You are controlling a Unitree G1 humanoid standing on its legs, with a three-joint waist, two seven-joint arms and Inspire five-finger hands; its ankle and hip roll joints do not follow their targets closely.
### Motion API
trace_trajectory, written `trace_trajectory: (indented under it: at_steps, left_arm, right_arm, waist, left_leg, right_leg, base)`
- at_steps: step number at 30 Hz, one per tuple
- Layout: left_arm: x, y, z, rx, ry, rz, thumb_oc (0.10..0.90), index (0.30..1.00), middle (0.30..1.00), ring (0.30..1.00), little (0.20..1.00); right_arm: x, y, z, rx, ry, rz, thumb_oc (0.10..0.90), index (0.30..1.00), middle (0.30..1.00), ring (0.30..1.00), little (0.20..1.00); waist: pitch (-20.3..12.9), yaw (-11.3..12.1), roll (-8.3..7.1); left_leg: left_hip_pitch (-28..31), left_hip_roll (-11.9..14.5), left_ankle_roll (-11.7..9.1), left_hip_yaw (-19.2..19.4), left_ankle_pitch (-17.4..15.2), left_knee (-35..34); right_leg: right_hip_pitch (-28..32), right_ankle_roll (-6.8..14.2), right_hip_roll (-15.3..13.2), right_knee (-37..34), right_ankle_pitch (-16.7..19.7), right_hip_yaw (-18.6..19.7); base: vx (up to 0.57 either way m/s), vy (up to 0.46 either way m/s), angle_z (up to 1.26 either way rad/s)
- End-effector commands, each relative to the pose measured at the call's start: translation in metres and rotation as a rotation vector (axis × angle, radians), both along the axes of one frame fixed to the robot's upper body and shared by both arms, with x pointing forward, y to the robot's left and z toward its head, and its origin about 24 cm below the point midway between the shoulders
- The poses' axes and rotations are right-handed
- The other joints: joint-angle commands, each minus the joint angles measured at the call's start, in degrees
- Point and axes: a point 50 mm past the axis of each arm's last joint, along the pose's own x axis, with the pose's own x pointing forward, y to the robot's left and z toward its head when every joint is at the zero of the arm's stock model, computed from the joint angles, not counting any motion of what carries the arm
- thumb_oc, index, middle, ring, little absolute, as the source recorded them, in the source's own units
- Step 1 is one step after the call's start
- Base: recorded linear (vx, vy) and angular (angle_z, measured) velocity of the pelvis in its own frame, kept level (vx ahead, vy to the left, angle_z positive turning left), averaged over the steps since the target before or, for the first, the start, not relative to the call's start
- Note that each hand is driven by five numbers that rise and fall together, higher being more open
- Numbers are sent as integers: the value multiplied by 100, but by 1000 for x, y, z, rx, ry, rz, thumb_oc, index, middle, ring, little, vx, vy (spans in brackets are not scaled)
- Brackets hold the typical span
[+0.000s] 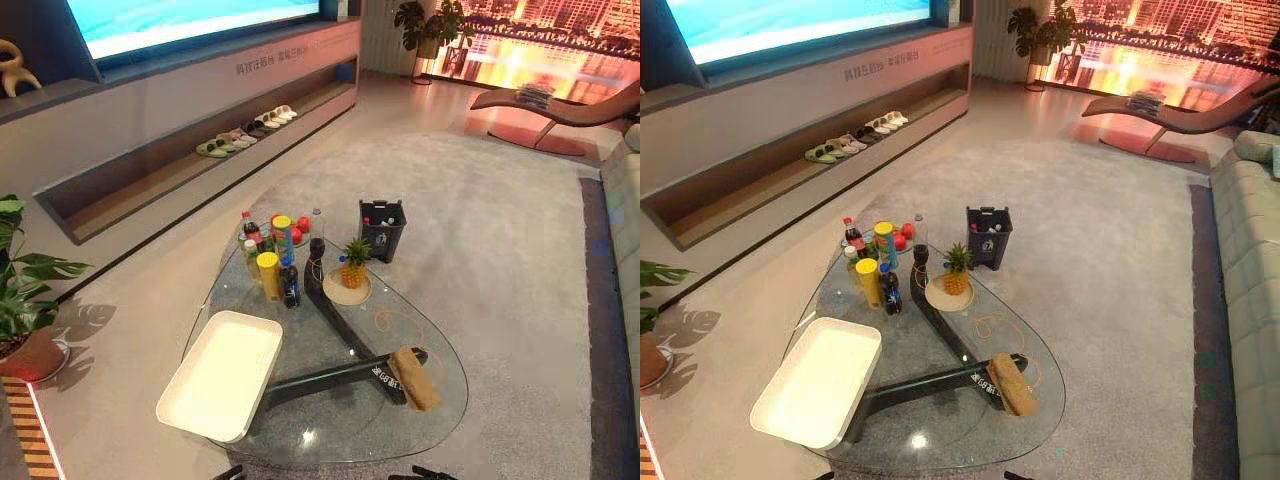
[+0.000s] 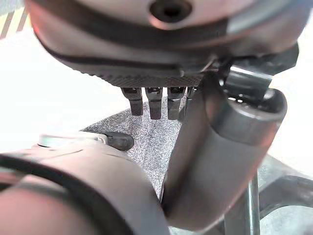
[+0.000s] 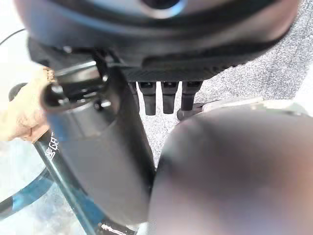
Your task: Wipe the table with a cloth and put it in the basket.
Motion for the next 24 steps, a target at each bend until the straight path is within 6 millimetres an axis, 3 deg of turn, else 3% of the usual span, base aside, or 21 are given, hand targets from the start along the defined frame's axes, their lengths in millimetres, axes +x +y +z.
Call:
trace_trajectory:
  at_steps: [1, 24]
  left_arm:
    - [35, -22, 2, -44, -74, -81, 800, 900, 900, 900, 900]
    - [34, -22, 2, -35, -67, -102, 800, 900, 900, 900, 900]
  right_arm:
    - [3, 0, -1, -32, 42, 32, 800, 900, 900, 900, 900]
    - [8, -3, 1, -82, -8, 66, 800, 900, 900, 900, 900]
  waist:
    - [177, 77, -15]
    - [221, 73, -18]
  left_leg:
    - [51, -218, 105, -75, -429, 5]
    - [42, -211, 94, -67, -417, 5]
  right_leg:
    - [65, 368, -250, 24, 66, -405]
    - [61, 362, -240, 24, 61, -407]
  base:
    - [8, 290, -7]
    - [0, 0, 0]
